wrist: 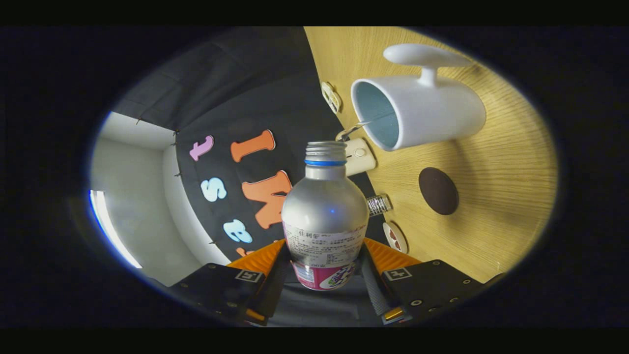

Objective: Take the bottle from table, then pour the juice into the cup, finally place the bottle on the coaster

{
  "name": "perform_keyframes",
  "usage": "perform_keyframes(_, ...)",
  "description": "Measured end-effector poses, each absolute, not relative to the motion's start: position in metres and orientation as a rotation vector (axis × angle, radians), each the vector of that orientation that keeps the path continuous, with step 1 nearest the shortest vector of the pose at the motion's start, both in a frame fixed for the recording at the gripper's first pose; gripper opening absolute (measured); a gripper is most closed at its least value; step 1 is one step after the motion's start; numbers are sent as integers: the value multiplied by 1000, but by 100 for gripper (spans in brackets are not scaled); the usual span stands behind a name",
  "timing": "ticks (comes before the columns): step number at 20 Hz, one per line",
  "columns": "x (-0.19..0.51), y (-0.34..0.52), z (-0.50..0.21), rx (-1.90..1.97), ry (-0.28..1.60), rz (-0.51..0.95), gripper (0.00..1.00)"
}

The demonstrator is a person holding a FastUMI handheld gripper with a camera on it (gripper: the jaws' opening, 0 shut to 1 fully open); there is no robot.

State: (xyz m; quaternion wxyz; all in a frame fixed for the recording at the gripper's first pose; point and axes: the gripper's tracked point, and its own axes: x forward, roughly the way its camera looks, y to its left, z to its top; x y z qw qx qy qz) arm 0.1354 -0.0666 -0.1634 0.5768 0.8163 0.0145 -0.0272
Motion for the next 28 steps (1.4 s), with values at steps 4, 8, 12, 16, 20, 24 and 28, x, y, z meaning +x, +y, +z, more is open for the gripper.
perform_keyframes(4, 140, -69, -158, 1928, 31, -66, 74)
perform_keyframes(8, 140, -67, -160, 1919, 40, -63, 74)
perform_keyframes(12, 139, -72, -159, 1939, 36, -60, 74)
perform_keyframes(16, 138, -77, -158, 1956, 29, -60, 74)
perform_keyframes(20, 138, -78, -157, 1966, 28, -62, 74)
perform_keyframes(24, 136, -81, -159, 1987, 27, -69, 74)
perform_keyframes(28, 141, -84, -162, 2005, 28, -77, 74)
